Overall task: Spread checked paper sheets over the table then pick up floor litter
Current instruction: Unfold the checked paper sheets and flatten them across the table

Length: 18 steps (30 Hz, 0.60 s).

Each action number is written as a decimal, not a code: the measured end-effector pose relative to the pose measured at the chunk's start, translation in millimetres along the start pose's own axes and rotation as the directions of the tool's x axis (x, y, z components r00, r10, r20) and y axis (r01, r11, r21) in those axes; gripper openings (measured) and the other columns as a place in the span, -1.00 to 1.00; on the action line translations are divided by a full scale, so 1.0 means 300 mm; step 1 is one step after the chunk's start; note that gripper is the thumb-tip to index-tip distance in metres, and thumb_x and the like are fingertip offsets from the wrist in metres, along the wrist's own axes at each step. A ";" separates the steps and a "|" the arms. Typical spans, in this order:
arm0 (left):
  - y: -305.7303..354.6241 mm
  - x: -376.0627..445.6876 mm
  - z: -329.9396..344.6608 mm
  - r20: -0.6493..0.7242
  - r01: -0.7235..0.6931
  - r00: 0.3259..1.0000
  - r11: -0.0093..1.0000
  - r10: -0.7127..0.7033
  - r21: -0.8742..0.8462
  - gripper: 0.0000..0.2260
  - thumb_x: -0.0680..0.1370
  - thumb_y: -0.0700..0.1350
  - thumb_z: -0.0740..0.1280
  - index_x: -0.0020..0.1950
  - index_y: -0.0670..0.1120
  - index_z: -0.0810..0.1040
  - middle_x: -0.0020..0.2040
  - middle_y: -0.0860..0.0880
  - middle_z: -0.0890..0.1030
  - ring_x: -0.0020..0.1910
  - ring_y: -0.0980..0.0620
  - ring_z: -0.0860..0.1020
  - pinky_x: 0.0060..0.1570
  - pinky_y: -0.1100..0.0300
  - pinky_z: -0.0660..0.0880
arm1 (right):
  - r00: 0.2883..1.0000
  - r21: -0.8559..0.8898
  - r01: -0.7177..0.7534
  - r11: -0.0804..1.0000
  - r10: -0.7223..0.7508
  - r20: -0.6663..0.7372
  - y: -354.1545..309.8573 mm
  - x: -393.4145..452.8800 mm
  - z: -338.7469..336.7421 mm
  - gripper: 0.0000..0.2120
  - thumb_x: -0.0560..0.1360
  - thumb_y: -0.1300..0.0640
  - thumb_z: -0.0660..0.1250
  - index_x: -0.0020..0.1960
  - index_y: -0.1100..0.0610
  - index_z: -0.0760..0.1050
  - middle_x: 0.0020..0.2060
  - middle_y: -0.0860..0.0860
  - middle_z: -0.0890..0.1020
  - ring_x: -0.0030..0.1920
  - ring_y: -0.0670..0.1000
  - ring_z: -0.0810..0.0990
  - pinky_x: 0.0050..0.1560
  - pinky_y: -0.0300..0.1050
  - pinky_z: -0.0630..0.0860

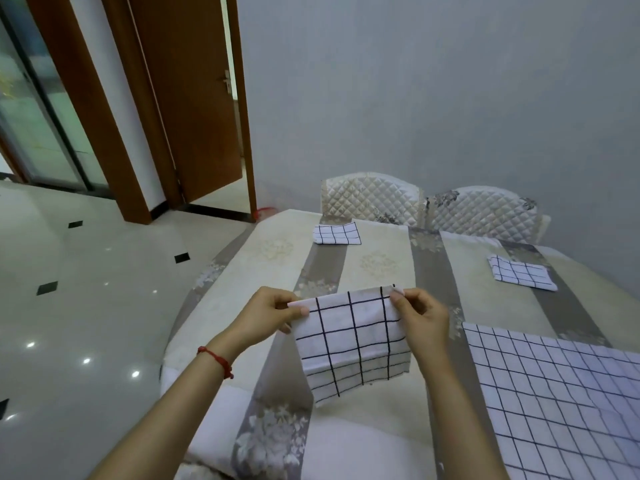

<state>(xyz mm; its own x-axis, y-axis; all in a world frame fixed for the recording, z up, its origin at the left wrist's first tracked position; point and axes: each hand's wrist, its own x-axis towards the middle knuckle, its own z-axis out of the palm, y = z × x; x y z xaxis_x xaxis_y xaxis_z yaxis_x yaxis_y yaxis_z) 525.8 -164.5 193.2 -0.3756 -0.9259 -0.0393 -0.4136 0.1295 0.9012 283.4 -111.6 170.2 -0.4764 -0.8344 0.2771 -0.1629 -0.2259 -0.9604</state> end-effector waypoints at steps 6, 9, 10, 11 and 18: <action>-0.018 0.016 0.019 -0.112 -0.064 0.992 0.991 0.051 -0.120 -0.82 0.42 -0.20 0.43 -0.28 -0.31 0.58 -0.36 -0.18 0.48 -0.35 -0.03 0.48 -0.38 0.24 0.51 | 0.994 -0.226 -0.054 0.973 0.032 -0.100 -0.002 -0.053 0.043 -0.83 0.42 0.17 0.41 -0.14 -0.11 0.56 -0.13 -0.12 0.63 -0.02 -0.04 0.57 0.01 -0.18 0.44; 0.010 0.024 0.034 -0.069 -0.134 0.989 0.989 0.130 -0.060 -0.71 0.43 -0.16 0.43 -0.40 -0.30 0.49 -0.45 -0.10 0.34 -0.43 0.03 0.32 -0.43 0.27 0.31 | 0.992 -0.424 0.128 0.897 -0.107 0.075 -0.043 -0.062 0.076 -0.72 0.42 0.14 0.42 0.11 -0.03 0.55 0.03 -0.19 0.54 0.13 -0.13 0.45 0.17 -0.18 0.33; 0.019 0.028 0.038 -0.056 -0.157 0.986 0.987 0.155 -0.031 -0.68 0.43 -0.14 0.42 -0.41 -0.30 0.45 -0.45 -0.10 0.31 -0.44 0.03 0.28 -0.41 0.25 0.25 | 0.979 -0.445 0.194 0.874 -0.143 0.147 -0.063 -0.060 0.090 -0.70 0.42 0.13 0.42 0.13 -0.02 0.55 0.03 -0.23 0.52 0.13 -0.16 0.43 0.21 -0.17 0.32; 0.029 0.033 0.042 -0.048 -0.178 0.983 0.984 0.177 -0.007 -0.67 0.44 -0.13 0.41 -0.39 -0.33 0.44 -0.44 -0.10 0.30 -0.42 0.03 0.25 -0.38 0.22 0.19 | 0.963 -0.449 0.245 0.859 -0.162 0.216 -0.081 -0.059 0.104 -0.71 0.41 0.12 0.42 0.13 -0.02 0.56 0.01 -0.27 0.51 0.12 -0.18 0.43 0.23 -0.15 0.32; 0.089 0.049 0.037 -0.075 -0.266 0.958 0.957 0.276 0.119 -0.86 0.49 -0.09 0.35 -0.16 -0.09 0.68 -0.20 -0.04 0.70 -0.20 -0.03 0.59 -0.17 0.06 0.47 | 0.937 -0.350 0.234 0.907 -0.115 0.328 -0.116 -0.057 0.133 -0.79 0.37 0.09 0.44 -0.27 -0.24 0.54 -0.33 -0.27 0.57 -0.09 -0.21 0.50 -0.06 -0.41 0.36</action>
<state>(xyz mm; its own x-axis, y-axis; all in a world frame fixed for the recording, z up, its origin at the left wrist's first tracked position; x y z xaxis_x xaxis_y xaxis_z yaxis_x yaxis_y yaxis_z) 500.0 -170.7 211.8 -0.4121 -0.8781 0.2430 -0.3940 0.4122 0.8215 331.7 -109.5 197.6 -0.1441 -0.9212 0.3613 -0.5614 -0.2246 -0.7965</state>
